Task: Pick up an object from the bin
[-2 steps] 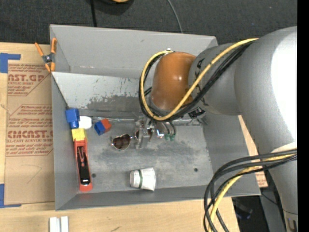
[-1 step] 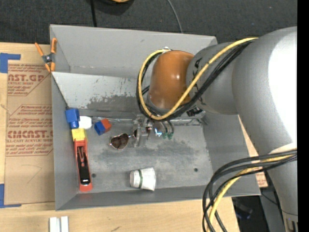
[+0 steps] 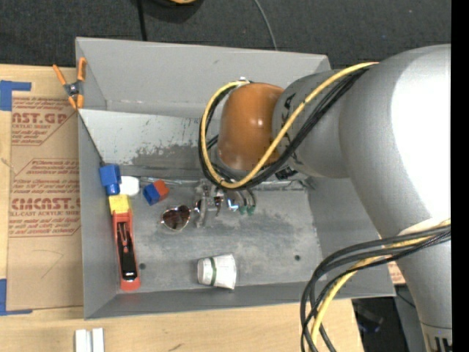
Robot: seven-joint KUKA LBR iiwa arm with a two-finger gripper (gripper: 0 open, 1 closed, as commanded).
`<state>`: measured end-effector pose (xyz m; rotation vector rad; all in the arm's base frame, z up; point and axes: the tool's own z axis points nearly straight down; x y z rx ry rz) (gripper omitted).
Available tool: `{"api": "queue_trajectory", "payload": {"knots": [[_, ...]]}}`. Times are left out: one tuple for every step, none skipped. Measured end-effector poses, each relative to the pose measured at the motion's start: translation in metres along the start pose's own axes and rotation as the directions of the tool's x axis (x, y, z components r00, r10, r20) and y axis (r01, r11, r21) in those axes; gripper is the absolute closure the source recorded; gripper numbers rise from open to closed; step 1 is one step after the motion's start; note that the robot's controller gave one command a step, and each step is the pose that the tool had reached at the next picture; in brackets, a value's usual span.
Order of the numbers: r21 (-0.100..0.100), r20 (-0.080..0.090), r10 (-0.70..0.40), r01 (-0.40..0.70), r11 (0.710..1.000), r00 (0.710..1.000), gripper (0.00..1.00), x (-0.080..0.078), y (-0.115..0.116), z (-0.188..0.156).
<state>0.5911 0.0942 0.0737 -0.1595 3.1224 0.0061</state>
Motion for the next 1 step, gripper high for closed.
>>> {"api": "queue_trajectory", "payload": {"knots": [[0.0,-0.007,-0.007,0.007,1.0,1.0,1.0,0.0012,0.0066,-0.0415]]}}
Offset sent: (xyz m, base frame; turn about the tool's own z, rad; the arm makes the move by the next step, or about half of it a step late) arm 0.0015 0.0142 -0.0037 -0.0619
